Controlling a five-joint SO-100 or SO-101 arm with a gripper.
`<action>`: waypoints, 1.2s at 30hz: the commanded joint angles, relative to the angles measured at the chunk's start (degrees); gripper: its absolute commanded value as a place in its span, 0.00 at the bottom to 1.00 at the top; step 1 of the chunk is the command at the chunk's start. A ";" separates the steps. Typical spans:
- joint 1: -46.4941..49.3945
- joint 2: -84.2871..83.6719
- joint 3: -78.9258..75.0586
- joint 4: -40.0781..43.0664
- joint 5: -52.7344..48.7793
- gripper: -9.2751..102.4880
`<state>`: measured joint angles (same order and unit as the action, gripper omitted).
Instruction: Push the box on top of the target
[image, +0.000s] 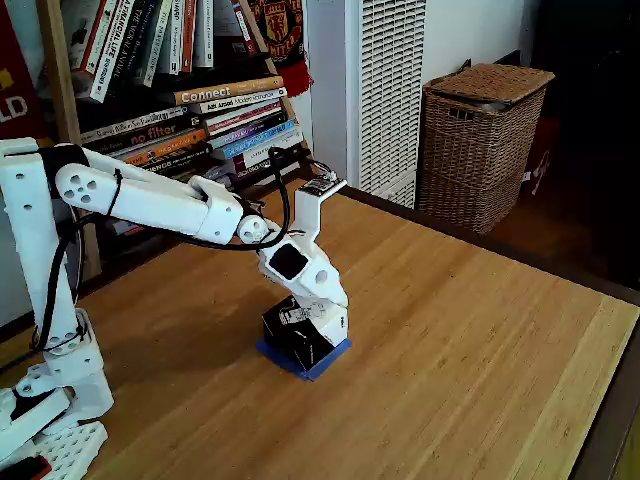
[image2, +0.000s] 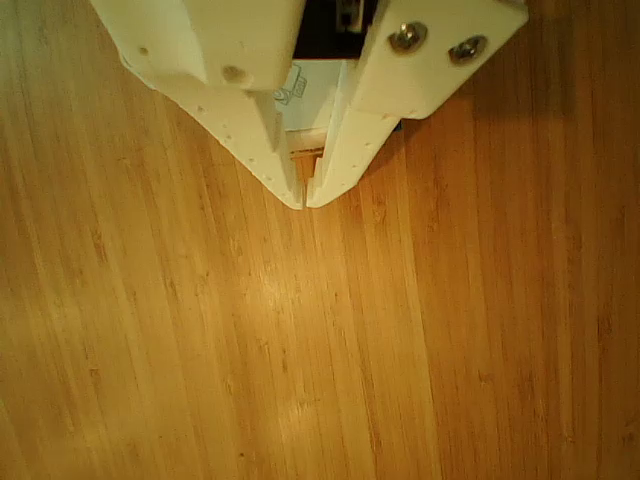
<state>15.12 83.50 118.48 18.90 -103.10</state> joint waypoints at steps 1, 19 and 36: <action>0.00 3.16 0.09 0.44 0.00 0.08; -0.35 3.60 1.05 0.53 0.00 0.08; -0.88 7.91 -9.58 4.66 26.81 0.08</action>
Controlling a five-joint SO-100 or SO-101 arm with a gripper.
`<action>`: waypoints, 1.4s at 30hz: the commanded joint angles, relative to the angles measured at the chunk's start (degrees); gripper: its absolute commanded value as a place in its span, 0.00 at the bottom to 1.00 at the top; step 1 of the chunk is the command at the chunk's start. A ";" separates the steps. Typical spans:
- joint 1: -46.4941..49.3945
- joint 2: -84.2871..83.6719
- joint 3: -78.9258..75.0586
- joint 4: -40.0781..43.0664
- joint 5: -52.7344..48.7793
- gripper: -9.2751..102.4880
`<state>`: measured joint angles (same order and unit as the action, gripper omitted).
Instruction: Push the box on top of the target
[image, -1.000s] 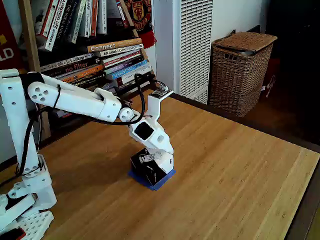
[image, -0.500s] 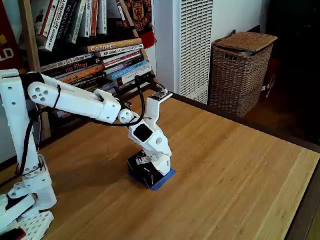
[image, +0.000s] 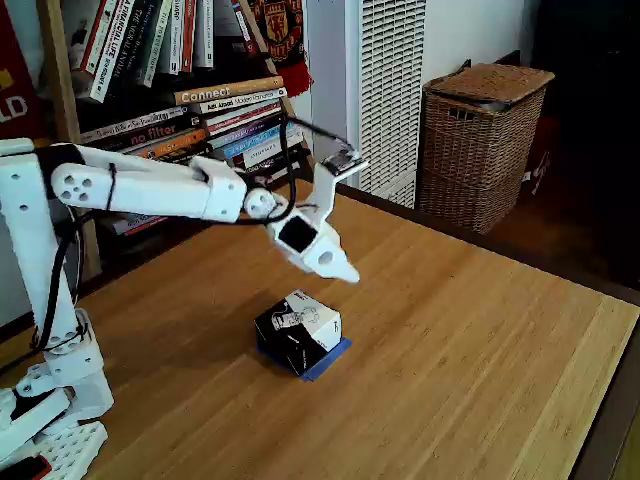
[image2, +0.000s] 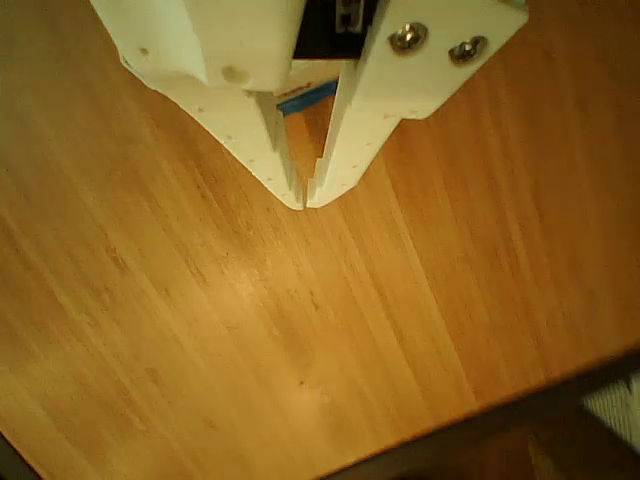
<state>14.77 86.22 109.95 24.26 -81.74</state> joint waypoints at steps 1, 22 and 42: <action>-0.53 6.50 -0.09 -1.41 8.70 0.08; -7.38 43.42 24.79 16.87 54.40 0.08; -10.46 80.68 41.31 37.79 43.77 0.08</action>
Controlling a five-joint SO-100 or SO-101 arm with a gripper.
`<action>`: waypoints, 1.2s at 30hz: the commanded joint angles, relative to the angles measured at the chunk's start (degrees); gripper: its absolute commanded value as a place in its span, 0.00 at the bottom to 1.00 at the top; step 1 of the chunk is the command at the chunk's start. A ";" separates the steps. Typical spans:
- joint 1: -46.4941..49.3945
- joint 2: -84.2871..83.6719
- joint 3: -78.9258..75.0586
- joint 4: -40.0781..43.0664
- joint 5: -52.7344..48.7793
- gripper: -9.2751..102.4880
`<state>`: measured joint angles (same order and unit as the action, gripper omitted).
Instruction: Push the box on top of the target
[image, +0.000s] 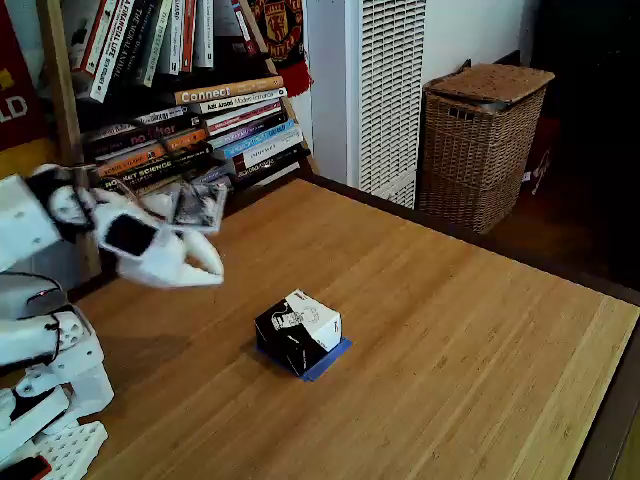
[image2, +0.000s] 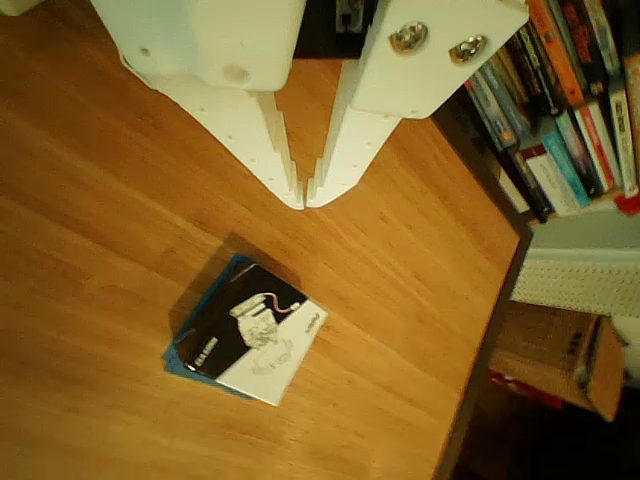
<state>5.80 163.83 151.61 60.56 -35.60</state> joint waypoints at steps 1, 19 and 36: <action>-2.11 3.78 -0.26 2.20 -3.96 0.08; -2.11 16.26 12.57 10.90 -29.97 0.08; 5.62 29.62 26.19 15.56 -47.81 0.08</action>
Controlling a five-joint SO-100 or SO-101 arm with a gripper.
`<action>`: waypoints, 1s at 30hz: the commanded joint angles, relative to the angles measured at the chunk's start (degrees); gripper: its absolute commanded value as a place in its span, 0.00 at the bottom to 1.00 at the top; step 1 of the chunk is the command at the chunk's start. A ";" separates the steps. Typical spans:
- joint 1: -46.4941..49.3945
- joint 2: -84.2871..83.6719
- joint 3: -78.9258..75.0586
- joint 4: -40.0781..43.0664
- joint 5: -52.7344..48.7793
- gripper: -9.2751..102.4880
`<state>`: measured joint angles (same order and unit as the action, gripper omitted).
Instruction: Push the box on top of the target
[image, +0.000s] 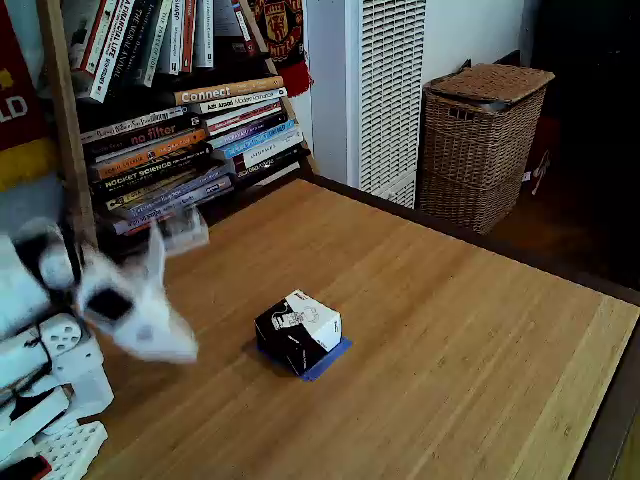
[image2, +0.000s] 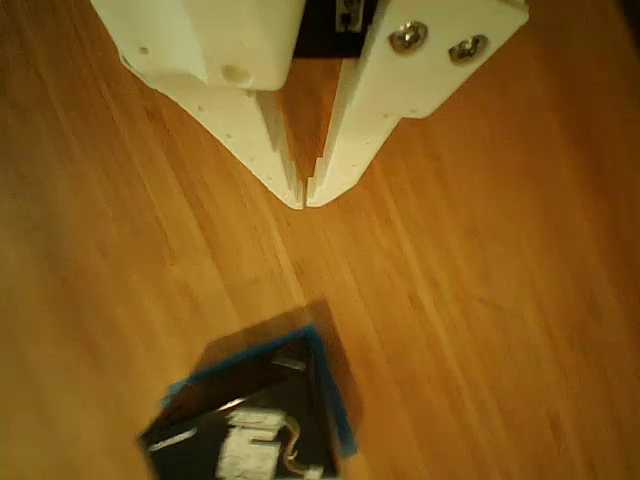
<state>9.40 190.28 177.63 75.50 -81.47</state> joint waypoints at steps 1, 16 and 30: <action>2.11 3.16 -0.26 0.53 -2.02 0.08; 1.41 3.25 3.43 1.41 -6.77 0.08; -0.70 3.25 3.52 1.41 -5.62 0.09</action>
<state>8.79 192.39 178.59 76.55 -87.36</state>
